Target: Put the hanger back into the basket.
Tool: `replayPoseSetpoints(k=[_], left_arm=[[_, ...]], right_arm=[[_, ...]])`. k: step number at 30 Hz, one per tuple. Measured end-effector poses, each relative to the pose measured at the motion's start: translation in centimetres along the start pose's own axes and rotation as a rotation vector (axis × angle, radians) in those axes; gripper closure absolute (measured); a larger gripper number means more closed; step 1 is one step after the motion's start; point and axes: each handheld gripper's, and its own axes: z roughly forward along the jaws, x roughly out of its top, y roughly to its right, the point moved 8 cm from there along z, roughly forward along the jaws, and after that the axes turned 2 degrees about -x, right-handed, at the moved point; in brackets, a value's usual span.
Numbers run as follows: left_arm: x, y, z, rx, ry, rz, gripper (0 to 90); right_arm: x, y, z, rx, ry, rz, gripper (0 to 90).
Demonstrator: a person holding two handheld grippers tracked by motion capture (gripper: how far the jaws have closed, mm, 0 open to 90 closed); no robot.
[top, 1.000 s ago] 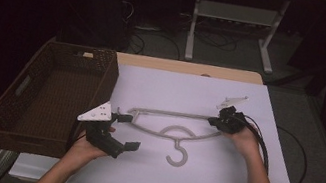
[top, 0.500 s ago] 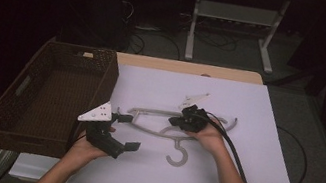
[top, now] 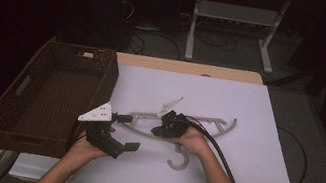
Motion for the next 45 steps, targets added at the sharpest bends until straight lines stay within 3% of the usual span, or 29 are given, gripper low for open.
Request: replayPoseSetpoints(k=[2, 8, 12, 16, 19, 23, 27, 30, 32, 33, 37, 41, 45], left_arm=[[0.0, 0.0, 0.0, 0.003, -0.002, 0.001, 0.0], [-0.3, 0.0, 0.3, 0.003, -0.019, 0.001, 0.0], [-0.6, -0.1, 0.8, 0.008, -0.05, 0.015, 0.0], [-1.0, -0.3, 1.6, -0.011, -0.094, 0.024, 0.0], [-1.2, -0.3, 2.3, -0.046, -0.137, 0.054, 9.3], [-1.6, -0.4, 3.2, -0.056, -0.198, 0.08, 14.2], [-2.2, -0.6, 3.9, -0.075, -0.25, 0.093, 18.7], [-2.8, -0.7, 4.5, -0.09, -0.293, 0.103, 23.2], [-3.1, -0.8, 5.0, -0.096, -0.318, 0.102, 25.6], [-3.2, -0.9, 5.1, -0.099, -0.336, 0.116, 28.7], [-3.9, -0.9, 6.0, -0.102, -0.396, 0.136, 38.7], [-4.4, -1.1, 6.9, -0.094, -0.467, 0.181, 47.3], [-4.9, -1.2, 7.7, -0.123, -0.506, 0.201, 56.6]], right_arm=[[-0.5, -1.4, -0.3, 0.068, -0.008, -0.029, 89.7], [-1.3, -3.4, -0.9, 0.129, -0.028, -0.074, 89.7], [-1.2, -3.2, -2.0, 0.089, 0.009, -0.045, 86.9], [-1.0, -2.7, -4.9, 0.014, 0.092, 0.013, 64.1], [-1.4, -2.8, -6.9, -0.026, 0.134, 0.054, 46.3], [-2.1, -3.2, -9.3, -0.065, 0.2, 0.118, 30.2], [-2.8, -3.2, -11.6, -0.117, 0.259, 0.143, 19.2], [-3.5, -3.1, -13.0, -0.153, 0.301, 0.169, 15.0], [-4.1, -2.9, -13.8, -0.194, 0.321, 0.16, 14.3], [-4.5, -3.1, -14.2, -0.196, 0.328, 0.182, 14.3], [-5.9, -3.1, -15.1, -0.227, 0.337, 0.206, 14.1], [-7.1, -3.2, -15.6, -0.244, 0.333, 0.228, 14.2], [-8.0, -3.1, -15.8, -0.254, 0.326, 0.237, 14.4]])
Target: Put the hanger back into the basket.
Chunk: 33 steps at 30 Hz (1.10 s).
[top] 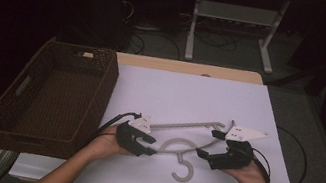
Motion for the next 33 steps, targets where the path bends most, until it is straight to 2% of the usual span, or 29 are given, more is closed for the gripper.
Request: replayPoseSetpoints(k=[1, 4, 10, 14, 19, 30, 33], left_arm=[[0.0, 0.0, 0.2, 0.0, -0.013, 0.017, 58.6], [0.1, -0.1, 0.6, -0.004, -0.024, 0.035, 63.5], [0.0, -0.2, 1.1, -0.008, -0.031, 0.047, 74.3], [-0.1, -0.1, 1.2, -0.011, -0.033, 0.079, 79.4], [-0.1, 0.0, 1.2, -0.016, -0.036, 0.111, 81.5], [0.1, 0.1, 1.0, -0.007, -0.046, 0.09, 82.4], [0.3, 0.1, 0.6, -0.003, -0.032, 0.075, 82.4]], right_arm=[[-0.2, 0.1, -0.1, -0.007, -0.003, 0.002, 14.4], [-0.4, 0.4, -0.4, -0.014, 0.0, 0.006, 14.7], [-0.4, 0.6, -0.5, -0.016, 0.005, 0.015, 15.0], [-0.4, 0.7, -0.5, -0.015, 0.004, 0.026, 15.1], [-0.4, 0.9, -0.6, -0.019, 0.013, 0.031, 15.3], [-0.4, 1.2, -0.8, -0.023, 0.019, 0.037, 15.6], [-0.4, 1.3, -0.9, -0.025, 0.025, 0.031, 15.6]])
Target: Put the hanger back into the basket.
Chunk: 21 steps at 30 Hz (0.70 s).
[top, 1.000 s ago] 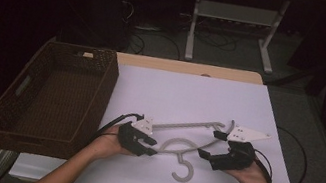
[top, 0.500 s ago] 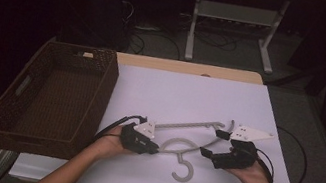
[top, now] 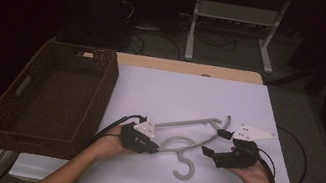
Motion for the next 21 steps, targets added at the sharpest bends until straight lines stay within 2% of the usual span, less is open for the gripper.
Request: replayPoseSetpoints(k=[6, 9, 11, 21], left_arm=[[0.8, 0.0, -1.2, 0.015, 0.038, -0.01, 82.4], [1.4, 0.1, -1.9, 0.023, 0.074, -0.018, 82.4], [1.7, 0.0, -2.3, 0.033, 0.081, -0.012, 82.4], [3.1, -0.3, -4.6, 0.08, 0.16, -0.035, 82.6]], right_arm=[[0.1, 0.0, -0.2, -0.007, 0.004, 0.004, 15.6], [0.3, 0.1, -0.4, -0.012, 0.015, 0.001, 15.6], [0.5, 0.2, -0.5, -0.019, 0.028, -0.004, 15.6], [1.3, 0.6, -1.5, -0.037, 0.086, 0.012, 15.7]])
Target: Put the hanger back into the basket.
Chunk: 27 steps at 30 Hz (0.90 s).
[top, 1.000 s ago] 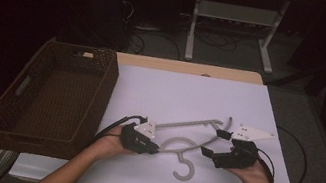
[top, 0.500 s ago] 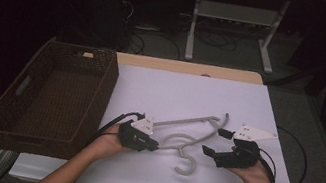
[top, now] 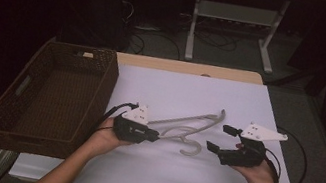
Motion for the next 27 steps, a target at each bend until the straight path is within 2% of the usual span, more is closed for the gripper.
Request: replayPoseSetpoints(k=[11, 20, 27], left_arm=[[1.2, -0.7, -2.2, 0.042, 0.062, -0.035, 82.9], [1.8, -1.0, -3.6, 0.08, 0.08, -0.049, 83.0], [3.4, -0.7, -6.0, 0.098, 0.133, -0.075, 83.0]], right_arm=[[0.1, 0.0, -0.2, -0.008, 0.009, 0.002, 15.7], [0.2, 0.2, -0.3, -0.017, 0.017, 0.003, 15.7], [0.6, 0.3, -0.6, -0.018, 0.032, 0.002, 15.7]])
